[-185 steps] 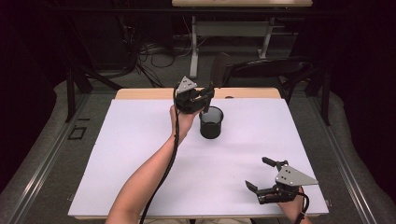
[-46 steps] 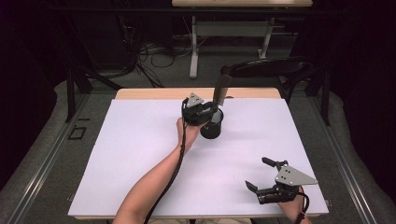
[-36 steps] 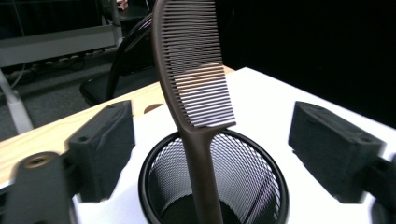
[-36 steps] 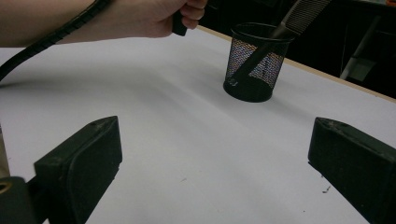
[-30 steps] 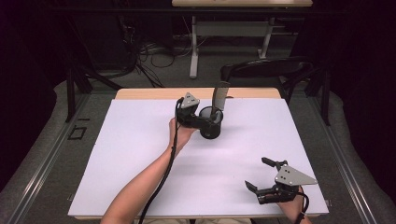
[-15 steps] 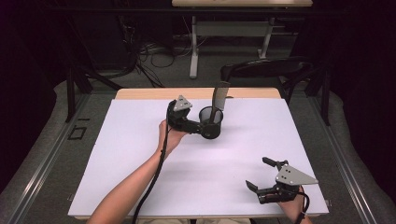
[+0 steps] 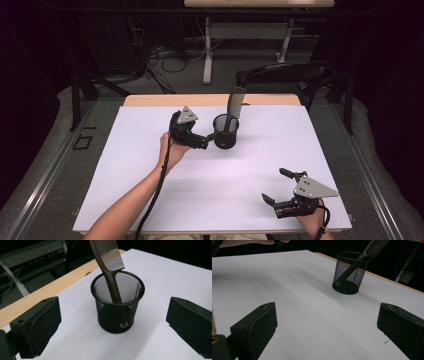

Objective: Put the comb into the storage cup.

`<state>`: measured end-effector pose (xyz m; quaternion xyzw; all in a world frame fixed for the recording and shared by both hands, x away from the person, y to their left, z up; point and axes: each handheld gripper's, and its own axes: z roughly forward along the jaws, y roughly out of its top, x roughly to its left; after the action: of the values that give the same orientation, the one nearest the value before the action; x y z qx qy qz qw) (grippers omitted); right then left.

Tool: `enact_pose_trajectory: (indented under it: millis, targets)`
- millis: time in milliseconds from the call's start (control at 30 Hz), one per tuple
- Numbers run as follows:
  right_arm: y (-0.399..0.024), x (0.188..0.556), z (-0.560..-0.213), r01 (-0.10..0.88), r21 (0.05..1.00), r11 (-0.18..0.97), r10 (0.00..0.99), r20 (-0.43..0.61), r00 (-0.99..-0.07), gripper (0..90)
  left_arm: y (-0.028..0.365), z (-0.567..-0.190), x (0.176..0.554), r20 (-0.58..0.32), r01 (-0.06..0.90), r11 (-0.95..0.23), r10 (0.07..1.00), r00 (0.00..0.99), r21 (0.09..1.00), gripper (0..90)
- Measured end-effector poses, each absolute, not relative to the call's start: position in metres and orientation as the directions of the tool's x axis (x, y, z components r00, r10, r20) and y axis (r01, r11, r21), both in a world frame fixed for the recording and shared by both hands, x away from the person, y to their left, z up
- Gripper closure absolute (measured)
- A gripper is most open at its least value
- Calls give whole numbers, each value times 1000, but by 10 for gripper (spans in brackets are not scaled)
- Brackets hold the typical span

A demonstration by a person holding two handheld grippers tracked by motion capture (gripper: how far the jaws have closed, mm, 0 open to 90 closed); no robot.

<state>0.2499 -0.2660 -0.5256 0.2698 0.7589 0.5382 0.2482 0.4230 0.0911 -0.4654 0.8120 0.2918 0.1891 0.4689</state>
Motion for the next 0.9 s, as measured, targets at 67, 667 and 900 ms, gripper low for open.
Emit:
enact_pose_trajectory:
  millis: [67, 667, 900]
  targets:
    - [-266, 251, -526, 143, 951, 274, 675, -84, -733, 22, 96, -466, 421, 34, 303, -396, 652, 757, 867, 0]
    - [-264, 249, -525, 144, 949, 281, 671, -87, -736, 22, 131, -475, 392, 46, 326, -416, 673, 738, 849, 0]
    - [-264, 249, -525, 142, 948, 284, 670, -90, -737, 22, 145, -481, 379, 46, 332, -418, 676, 735, 845, 0]
